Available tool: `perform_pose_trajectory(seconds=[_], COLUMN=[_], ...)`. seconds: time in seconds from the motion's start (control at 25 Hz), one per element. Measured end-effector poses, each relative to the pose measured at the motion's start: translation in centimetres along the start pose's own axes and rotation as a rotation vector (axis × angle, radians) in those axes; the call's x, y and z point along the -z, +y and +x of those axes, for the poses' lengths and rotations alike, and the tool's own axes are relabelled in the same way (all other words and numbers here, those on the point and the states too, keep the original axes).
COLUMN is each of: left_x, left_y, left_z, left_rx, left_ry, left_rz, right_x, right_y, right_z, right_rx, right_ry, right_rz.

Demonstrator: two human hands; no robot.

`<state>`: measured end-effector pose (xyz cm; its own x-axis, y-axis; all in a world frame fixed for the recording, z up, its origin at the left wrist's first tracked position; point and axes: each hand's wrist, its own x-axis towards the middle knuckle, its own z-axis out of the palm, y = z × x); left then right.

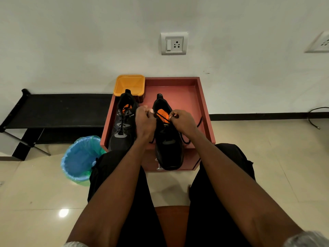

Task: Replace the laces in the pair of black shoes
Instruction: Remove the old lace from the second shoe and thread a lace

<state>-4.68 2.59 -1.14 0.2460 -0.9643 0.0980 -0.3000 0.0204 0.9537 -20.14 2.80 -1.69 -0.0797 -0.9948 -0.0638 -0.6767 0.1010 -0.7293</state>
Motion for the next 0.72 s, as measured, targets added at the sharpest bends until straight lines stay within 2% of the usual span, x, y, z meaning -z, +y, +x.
perform_pose_trajectory(seconds=[0.08,0.12,0.2,0.28,0.36,0.48,0.72], left_x=[1.6,2.3,3.0,2.8,1.7,0.3,0.6], left_y=[0.8,0.9,1.0,0.6,0.2,-0.2,-0.7], left_z=[1.0,1.5,1.7,1.0,0.2,-0.7,0.8], left_rx=[0.225,0.276,0.257,0.079,-0.007,0.072,0.126], left_ry=[0.238,0.335,0.396,0.312,0.122,-0.154,-0.304], left_rz=[-0.326,-0.354,-0.062,0.285,0.39,0.471,0.476], right_x=[0.1,0.1,0.1,-0.2,-0.4,-0.5,-0.4], right_y=[0.3,0.3,0.4,0.2,0.0,0.0,0.2], right_z=[0.1,0.1,-0.1,-0.1,-0.4,-0.6,-0.1], right_rx=[-0.004,-0.003,0.004,0.025,0.049,0.078,0.004], right_ry=[0.008,0.008,-0.005,-0.01,0.0,0.019,0.036], right_rz=[0.016,0.018,0.022,0.016,-0.015,-0.022,0.019])
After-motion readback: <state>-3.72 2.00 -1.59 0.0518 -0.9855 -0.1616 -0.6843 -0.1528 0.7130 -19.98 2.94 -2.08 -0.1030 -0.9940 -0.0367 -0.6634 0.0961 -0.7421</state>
